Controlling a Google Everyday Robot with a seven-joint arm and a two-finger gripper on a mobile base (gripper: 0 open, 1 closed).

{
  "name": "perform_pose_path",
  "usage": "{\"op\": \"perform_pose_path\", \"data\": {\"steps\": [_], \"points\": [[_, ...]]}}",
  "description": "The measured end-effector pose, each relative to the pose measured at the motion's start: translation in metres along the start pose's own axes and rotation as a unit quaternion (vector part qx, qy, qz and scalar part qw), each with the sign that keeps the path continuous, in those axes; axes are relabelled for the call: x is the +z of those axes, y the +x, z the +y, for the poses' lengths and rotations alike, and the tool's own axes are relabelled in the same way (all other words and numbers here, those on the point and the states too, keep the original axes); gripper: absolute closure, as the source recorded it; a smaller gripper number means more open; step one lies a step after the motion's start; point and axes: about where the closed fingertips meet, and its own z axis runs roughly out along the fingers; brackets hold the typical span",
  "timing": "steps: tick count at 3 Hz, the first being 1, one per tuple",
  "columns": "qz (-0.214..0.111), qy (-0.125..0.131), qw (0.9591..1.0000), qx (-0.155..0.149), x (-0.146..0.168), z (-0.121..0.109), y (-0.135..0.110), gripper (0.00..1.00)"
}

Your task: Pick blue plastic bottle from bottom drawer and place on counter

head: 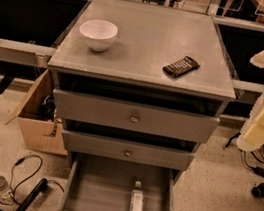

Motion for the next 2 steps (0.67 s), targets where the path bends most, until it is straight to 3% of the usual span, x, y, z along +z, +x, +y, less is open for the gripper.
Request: {"op": "perform_pose_path", "data": {"steps": [1, 2], "points": [[0.000, 0.000, 1.0000, 0.000, 0.000, 0.000, 0.000, 0.00], [0.007, -0.008, 0.9999, 0.012, 0.029, 0.001, 0.011, 0.00]]}}
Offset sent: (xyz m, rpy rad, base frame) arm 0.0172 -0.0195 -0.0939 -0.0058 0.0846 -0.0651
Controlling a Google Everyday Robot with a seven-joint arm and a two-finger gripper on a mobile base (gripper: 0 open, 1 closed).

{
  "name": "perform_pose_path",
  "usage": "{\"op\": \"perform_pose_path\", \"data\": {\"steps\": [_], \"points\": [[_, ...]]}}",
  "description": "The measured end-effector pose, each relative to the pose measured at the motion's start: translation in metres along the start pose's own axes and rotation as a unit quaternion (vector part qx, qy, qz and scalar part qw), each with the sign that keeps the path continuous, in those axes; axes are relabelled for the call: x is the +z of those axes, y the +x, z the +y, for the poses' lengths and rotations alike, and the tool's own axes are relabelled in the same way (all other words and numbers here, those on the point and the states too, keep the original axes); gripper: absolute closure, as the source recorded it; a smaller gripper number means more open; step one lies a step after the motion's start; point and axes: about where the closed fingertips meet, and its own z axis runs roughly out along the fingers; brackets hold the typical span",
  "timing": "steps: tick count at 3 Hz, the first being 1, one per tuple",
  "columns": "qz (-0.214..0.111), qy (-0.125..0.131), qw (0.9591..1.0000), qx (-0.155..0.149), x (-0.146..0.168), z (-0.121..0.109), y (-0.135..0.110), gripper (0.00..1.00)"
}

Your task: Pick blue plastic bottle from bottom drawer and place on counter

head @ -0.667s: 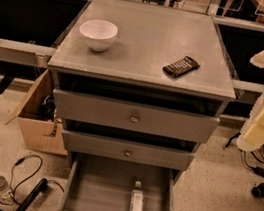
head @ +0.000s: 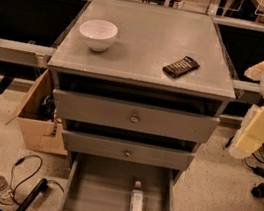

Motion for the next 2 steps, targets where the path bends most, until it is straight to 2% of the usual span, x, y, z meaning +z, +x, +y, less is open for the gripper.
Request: {"op": "perform_pose_path", "data": {"steps": [1, 2], "points": [[0.022, 0.004, 0.9994, 0.028, 0.051, 0.008, 0.022, 0.00], [0.059, 0.025, 0.9968, 0.049, 0.116, 0.021, 0.045, 0.00]]}}
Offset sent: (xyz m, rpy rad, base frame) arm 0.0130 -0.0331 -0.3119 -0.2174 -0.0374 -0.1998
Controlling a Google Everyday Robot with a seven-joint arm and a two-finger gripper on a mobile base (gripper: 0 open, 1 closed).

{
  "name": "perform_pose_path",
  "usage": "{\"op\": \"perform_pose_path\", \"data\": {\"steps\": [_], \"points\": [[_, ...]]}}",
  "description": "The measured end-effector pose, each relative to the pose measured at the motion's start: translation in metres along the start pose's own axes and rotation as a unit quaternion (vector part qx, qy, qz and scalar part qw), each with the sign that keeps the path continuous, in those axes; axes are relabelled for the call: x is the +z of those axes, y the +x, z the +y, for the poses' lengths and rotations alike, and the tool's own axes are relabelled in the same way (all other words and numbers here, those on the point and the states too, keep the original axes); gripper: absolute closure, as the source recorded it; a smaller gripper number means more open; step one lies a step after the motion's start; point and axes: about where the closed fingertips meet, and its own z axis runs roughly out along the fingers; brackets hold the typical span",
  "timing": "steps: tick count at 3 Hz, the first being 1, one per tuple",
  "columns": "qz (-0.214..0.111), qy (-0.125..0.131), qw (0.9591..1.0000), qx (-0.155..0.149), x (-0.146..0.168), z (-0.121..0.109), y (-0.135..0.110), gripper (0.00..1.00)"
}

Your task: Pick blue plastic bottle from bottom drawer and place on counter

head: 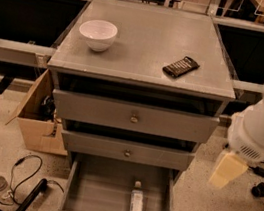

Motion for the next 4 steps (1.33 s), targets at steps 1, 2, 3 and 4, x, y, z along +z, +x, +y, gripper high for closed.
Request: {"op": "perform_pose_path", "data": {"steps": [1, 2, 3, 4], "points": [[0.041, 0.038, 0.9984, 0.004, 0.067, 0.013, 0.015, 0.00], [0.079, 0.083, 0.9933, 0.014, 0.120, 0.019, 0.036, 0.00], [0.076, 0.082, 0.9937, 0.010, 0.122, 0.019, 0.034, 0.00], [0.043, 0.061, 0.9968, 0.030, 0.165, 0.016, 0.024, 0.00]]}}
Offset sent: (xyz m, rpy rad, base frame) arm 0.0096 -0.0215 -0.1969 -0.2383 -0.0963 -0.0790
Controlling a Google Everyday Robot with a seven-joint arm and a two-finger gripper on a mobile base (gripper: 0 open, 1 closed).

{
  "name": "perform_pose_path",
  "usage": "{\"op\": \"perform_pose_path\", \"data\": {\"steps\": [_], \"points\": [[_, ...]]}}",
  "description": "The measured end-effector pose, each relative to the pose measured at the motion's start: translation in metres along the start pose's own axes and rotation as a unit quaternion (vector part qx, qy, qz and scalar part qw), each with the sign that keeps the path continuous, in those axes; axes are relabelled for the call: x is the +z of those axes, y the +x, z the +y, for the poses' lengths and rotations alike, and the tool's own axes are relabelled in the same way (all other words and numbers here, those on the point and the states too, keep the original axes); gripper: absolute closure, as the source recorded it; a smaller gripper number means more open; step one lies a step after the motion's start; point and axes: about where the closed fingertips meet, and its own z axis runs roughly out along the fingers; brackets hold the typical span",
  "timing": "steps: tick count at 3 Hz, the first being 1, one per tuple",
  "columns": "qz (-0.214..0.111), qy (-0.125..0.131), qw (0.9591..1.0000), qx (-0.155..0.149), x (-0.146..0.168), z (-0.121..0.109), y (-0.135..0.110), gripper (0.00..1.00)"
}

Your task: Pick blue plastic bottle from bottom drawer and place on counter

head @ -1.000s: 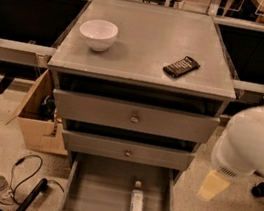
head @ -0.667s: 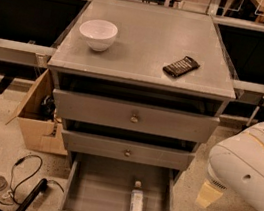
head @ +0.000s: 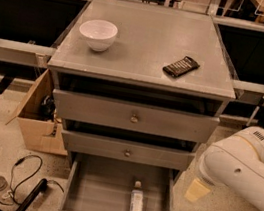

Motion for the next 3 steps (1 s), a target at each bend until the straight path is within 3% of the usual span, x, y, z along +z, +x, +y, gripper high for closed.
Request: {"op": "perform_pose_path", "data": {"steps": [1, 2, 3], "points": [[-0.048, -0.032, 0.9959, 0.070, 0.076, -0.008, -0.037, 0.00], [-0.053, -0.070, 0.9877, 0.129, 0.162, 0.007, -0.063, 0.00], [-0.014, -0.085, 0.9822, 0.167, 0.225, 0.023, -0.063, 0.00]]}}
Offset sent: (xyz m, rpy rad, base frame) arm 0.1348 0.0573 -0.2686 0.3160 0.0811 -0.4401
